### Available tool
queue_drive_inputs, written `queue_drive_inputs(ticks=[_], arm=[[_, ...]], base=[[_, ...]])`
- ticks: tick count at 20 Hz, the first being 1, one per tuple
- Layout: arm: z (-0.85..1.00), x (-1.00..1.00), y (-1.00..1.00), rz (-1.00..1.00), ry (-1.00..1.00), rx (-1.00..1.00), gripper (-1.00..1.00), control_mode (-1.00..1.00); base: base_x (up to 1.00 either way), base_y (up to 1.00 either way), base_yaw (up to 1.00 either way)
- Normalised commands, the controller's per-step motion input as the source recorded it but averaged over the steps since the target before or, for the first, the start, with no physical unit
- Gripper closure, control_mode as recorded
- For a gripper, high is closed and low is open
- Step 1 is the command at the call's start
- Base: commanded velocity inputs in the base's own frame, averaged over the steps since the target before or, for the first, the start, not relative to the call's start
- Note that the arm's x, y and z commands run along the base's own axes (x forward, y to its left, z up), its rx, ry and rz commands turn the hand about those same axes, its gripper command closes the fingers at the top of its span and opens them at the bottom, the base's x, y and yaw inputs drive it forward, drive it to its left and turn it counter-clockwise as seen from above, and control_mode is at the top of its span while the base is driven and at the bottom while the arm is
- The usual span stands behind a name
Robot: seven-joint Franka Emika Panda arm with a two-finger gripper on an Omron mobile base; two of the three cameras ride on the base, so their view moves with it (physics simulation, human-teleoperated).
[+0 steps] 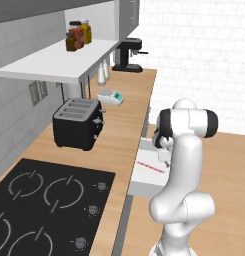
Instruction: Take a straw from the drawer in front and place it inside the glass cup on the dining counter.
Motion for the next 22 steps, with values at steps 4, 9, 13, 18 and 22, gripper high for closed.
queue_drive_inputs(ticks=[4, 9, 13, 18, 22], arm=[[-0.19, 0.00, -0.91, 0.00, 0.00, 0.00, -1.00, -1.00], [0.00, -0.06, -1.00, 0.00, 0.00, 0.00, -1.00, -1.00], [0.36, -0.07, -0.20, 0.09, -0.06, 0.05, -1.00, -1.00], [0.27, 0.00, 0.69, 0.32, 0.00, 0.10, -1.00, -1.00], [0.00, 0.00, 0.72, 0.42, 0.00, 0.11, -1.00, -1.00]], base=[[0.00, 0.00, 0.00], [0.00, 0.00, 0.00], [0.00, 0.00, 0.00], [0.00, 0.00, 0.00], [0.00, 0.00, 0.00]])
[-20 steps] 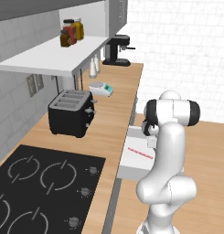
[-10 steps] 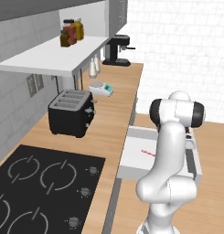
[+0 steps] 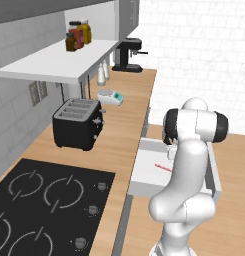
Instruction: Take a straw from the drawer in front and place it inside the glass cup on the dining counter.
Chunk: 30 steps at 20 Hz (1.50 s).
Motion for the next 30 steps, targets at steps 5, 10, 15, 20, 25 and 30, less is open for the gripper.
queue_drive_inputs(ticks=[5, 10, 15, 20, 25, 30], arm=[[-0.05, 0.11, 0.43, 0.39, -0.01, 0.12, -1.00, -1.00], [-0.21, 0.50, 0.16, 0.29, -0.02, 0.10, -1.00, -1.00], [-0.35, 0.47, 0.15, 0.21, 0.00, 0.06, -1.00, -1.00], [-0.35, 0.51, 0.08, 0.15, 0.00, 0.01, -1.00, -1.00], [-0.34, 0.25, 0.01, 0.08, 0.00, 0.00, -1.00, -1.00], [-0.35, 0.09, 0.00, 0.04, 0.00, 0.00, -1.00, -1.00]], base=[[0.00, 0.00, 0.00], [0.00, 0.00, 0.00], [0.00, 0.00, 0.00], [0.00, 0.00, 0.00], [0.00, 0.00, 0.00], [0.00, 0.00, 0.00]])
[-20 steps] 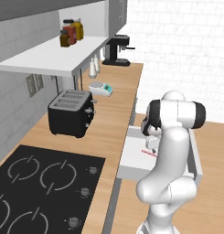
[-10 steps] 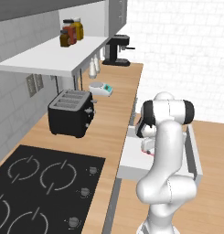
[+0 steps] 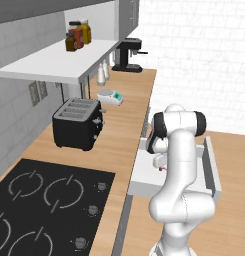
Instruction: Take a straw from the drawer in front and place it inside the glass cup on the dining counter.
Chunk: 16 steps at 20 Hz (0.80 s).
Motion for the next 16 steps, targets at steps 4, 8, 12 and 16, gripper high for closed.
queue_drive_inputs(ticks=[4, 8, 12, 16], arm=[[-0.33, 0.18, 0.00, 0.03, 0.00, 0.00, -1.00, -1.00], [-0.32, 0.06, 0.00, 0.03, 0.00, 0.00, -1.00, -1.00], [-0.35, 0.00, 0.00, 0.01, 0.00, 0.00, 1.00, -1.00], [-0.39, 0.00, 0.00, 0.00, 0.00, 0.00, 1.00, -1.00]], base=[[0.00, 0.00, 0.00], [0.00, 0.00, 0.00], [0.00, 0.00, 0.00], [0.00, 0.00, 0.00]])
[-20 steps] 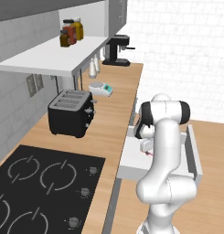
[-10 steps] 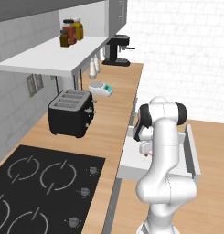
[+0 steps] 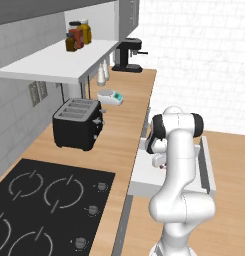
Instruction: Take a straw from the drawer in front and place it inside the glass cup on the dining counter.
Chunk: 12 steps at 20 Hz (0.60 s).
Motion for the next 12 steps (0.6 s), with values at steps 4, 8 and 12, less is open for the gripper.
queue_drive_inputs(ticks=[4, 8, 12], arm=[[-0.33, 0.00, -0.01, 0.00, -0.03, 0.00, 1.00, -1.00], [-0.08, -0.01, 0.00, 0.00, -0.05, 0.01, 1.00, -1.00], [0.22, -0.36, 0.00, -0.01, -0.09, 0.03, 1.00, -1.00]], base=[[0.00, 0.00, 0.00], [0.00, 0.00, 0.00], [0.00, 0.00, 0.00]])
